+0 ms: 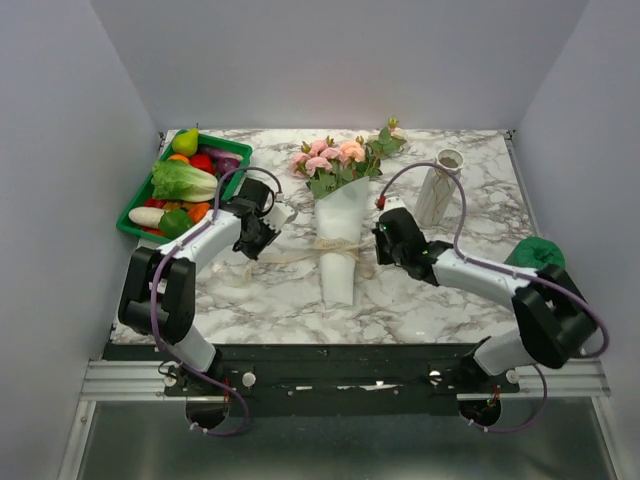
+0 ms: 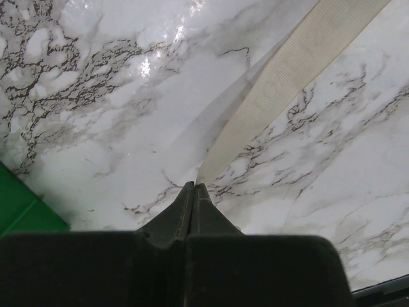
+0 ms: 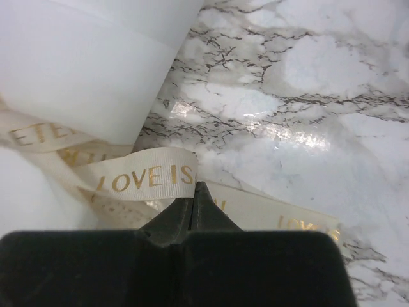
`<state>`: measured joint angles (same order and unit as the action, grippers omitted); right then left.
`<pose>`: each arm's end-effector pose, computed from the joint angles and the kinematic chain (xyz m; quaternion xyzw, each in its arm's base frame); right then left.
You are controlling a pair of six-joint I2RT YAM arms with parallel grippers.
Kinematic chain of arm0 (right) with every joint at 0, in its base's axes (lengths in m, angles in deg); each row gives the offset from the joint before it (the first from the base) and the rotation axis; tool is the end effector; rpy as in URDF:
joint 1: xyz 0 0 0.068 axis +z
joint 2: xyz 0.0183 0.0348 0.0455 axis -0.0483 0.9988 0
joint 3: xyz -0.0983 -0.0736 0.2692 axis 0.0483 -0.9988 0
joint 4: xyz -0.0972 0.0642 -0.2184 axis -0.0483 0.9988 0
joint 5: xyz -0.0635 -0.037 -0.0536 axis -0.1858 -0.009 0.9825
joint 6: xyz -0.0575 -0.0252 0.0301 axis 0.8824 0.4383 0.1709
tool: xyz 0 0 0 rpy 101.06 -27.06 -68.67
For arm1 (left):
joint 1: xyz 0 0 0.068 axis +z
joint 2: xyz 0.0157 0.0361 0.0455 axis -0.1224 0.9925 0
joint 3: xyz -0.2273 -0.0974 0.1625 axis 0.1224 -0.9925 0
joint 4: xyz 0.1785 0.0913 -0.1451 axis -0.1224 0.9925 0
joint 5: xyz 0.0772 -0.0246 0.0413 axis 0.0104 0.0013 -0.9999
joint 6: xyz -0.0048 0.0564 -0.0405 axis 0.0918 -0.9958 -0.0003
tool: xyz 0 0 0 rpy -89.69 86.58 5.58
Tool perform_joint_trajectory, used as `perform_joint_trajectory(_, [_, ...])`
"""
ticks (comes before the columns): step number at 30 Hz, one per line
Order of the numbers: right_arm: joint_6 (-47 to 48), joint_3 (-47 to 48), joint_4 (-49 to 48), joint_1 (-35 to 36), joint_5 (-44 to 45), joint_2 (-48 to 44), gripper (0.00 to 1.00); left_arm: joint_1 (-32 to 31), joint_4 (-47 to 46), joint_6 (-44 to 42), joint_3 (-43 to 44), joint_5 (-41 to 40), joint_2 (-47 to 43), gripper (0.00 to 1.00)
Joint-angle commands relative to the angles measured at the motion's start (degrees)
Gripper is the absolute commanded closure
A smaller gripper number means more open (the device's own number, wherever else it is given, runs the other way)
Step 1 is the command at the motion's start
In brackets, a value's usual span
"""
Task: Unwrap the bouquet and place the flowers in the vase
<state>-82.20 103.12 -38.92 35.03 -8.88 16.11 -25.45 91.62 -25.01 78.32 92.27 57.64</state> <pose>0.2487 0.1751 0.2067 -0.1281 0.9033 0.0731 0.4028 0.2848 -0.0990 0.2090 0.3473 0.9214 -0.0290 0.1717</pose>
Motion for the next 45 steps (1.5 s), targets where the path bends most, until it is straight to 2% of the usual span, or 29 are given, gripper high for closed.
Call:
perform_joint_trajectory(1, [-3.3,-1.62,5.0,-0.1,4.14,-10.33,1.0,0.92,4.25,1.45,4.01,-0.25,-4.22,1.0])
perform_joint_trajectory(3, [-3.83,-1.8,7.89,-0.1,5.99,-15.15,1.0,1.98,6.97,2.15,7.0,-0.69,-5.02,1.0])
perform_joint_trajectory(9, [-7.34,-0.65,18.26,-0.8,13.29,-22.03,0.99,8.73,11.64,3.56,12.55,0.98,-8.79,1.0])
perform_joint_trajectory(15, [-11.38,-1.36,26.44,-8.08,14.79,-29.06,0.99,17.79,13.31,1.11,13.87,-1.39,-14.5,1.0])
perform_joint_trajectory(19, [-12.44,-0.75,30.41,-15.37,16.71,-34.07,0.99,27.53,12.88,0.22,14.13,-5.69,-16.09,1.0])
perform_joint_trajectory(21, [-12.18,-0.04,31.72,-16.18,18.29,-35.91,0.99,30.36,12.17,-0.04,14.22,-6.93,-16.88,1.0])
perform_joint_trajectory(22, [-12.09,0.4,32.08,-16.62,19.17,-36.27,0.96,31.24,12.0,-0.13,14.3,-7.28,-17.23,1.0])
perform_joint_trajectory(23, [-11.92,1.18,32.34,-16.62,19.01,-36.36,0.86,32.55,11.99,-0.22,14.13,-7.28,-18.02,1.0])
perform_joint_trajectory(24, [-11.57,1.45,32.52,-16.62,18.66,-36.54,0.53,32.74,11.91,-0.3,14.04,-7.37,-18.55,0.97])
perform_joint_trajectory(25, [-11.56,1.63,32.78,-16.71,18.13,-36.36,0.44,32.74,11.99,-0.39,13.96,-7.37,-19.16,0.69])
perform_joint_trajectory(26, [-11.56,2.15,32.96,-16.71,17.78,-36.28,0.39,32.74,11.99,-0.13,14.22,-7.29,-20.04,0.57])
perform_joint_trajectory(27, [-11.56,2.25,33.48,-16.62,17.34,-36.19,0.25,32.74,12.6,0.31,14.74,-7.28,-20.31,0.44])
perform_joint_trajectory(28, [-11.56,2.42,33.66,-16.71,16.64,-36.1,0.19,32.74,13.13,0.57,15.53,-7.2,-20.31,0.14])
perform_joint_trajectory(29, [-11.65,2.51,33.84,-16.62,16.2,-36.1,0.16,32.74,13.66,1.62,17.45,-6.76,-20.22,0.01])
perform_joint_trajectory(30, [-11.56,2.77,34.1,-16.62,15.67,-36.27,0.11,32.74,15.32,1.98,18.6,-5.63,-20.05,0.01])
perform_joint_trajectory(33, [-10.6,3.38,34.19,-16.62,14.35,-37.94,0.01,30.74,19.62,3.29,23.61,2.36,-19.08,0.01])
perform_joint_trajectory(36, [-9.46,4.88,35.06,-16.71,12.59,-39.52,0.0,25.2,22.01,4.78,26.78,9.05,-17.94,0.01])
perform_joint_trajectory(37, [-8.93,6.19,35.42,-16.62,11.2,-39.88,0.0,19.79,21.84,5.32,26.96,10.11,-17.68,0.01])
perform_joint_trajectory(40, [-7.61,7.17,35.95,-16.62,7.34,-41.37,0.0,9.49,18.86,7.68,26.52,14.41,-15.92,0.01])
perform_joint_trajectory(45, [-6.64,5.24,34.99,-16.62,0.91,-45.32,0.0,-2.14,15.77,7.96,30.99,17.14,-3.63,0.01])
